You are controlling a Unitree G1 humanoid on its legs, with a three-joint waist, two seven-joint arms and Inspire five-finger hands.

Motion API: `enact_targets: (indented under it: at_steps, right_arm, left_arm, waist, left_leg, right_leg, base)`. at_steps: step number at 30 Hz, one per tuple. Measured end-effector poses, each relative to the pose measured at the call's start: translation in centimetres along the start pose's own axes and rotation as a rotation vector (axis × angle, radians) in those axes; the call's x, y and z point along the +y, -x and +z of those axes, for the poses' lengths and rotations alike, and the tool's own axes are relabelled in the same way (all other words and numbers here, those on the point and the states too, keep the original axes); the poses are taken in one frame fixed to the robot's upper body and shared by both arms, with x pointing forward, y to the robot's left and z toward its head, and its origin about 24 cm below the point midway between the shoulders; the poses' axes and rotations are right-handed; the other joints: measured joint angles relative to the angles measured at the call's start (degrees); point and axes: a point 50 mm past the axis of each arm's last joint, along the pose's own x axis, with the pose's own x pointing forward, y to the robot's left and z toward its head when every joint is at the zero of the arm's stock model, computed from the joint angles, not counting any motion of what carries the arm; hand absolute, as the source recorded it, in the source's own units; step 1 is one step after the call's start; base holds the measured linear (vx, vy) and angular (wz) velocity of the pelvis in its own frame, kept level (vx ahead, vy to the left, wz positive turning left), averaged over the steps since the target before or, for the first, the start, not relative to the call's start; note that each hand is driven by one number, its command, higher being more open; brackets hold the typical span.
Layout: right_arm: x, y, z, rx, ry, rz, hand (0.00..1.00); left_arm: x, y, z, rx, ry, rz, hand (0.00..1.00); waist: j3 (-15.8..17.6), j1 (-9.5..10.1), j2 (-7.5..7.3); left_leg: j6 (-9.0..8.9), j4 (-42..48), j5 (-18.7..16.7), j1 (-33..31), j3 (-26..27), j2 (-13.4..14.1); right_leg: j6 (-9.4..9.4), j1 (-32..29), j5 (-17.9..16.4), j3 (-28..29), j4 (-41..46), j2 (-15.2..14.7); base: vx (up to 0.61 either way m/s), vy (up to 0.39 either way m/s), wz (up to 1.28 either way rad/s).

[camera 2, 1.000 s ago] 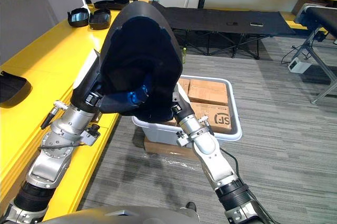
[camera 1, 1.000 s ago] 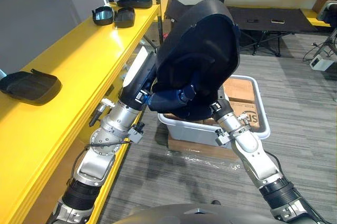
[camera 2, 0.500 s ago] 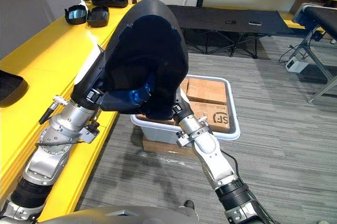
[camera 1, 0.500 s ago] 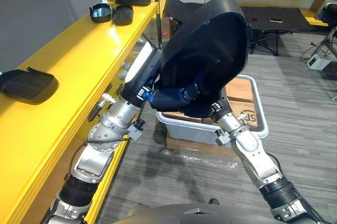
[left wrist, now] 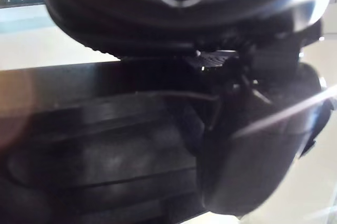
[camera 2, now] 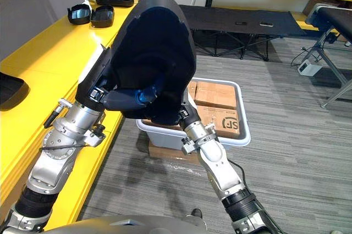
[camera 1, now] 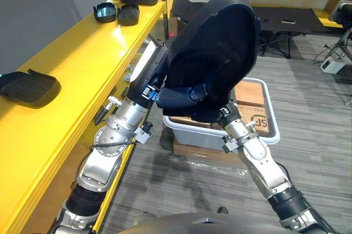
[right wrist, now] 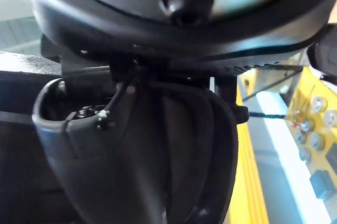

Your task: Walk over and take three plastic housings, then place them on the shelf

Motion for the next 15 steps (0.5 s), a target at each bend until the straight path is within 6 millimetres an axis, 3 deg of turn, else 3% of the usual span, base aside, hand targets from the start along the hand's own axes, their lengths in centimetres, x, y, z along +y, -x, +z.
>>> enact_targets:
  at_steps: [15]
  right_arm:
    - [0.5,0.3,-1.0,0.056,-0.018,-0.017,0.00]
  left_arm:
    - [0.5,0.8,-2.3,0.075,0.254,0.051,1.00]
  waist:
    - [0.6,-0.13,0.24]
  left_leg:
    - [0.00,0.0,0.0,0.0,0.1,0.0]
  right_leg:
    - [0.03,-0.1,0.0,0.2,0.0,0.0]
  base:
    - [0.00,0.000,0.00]
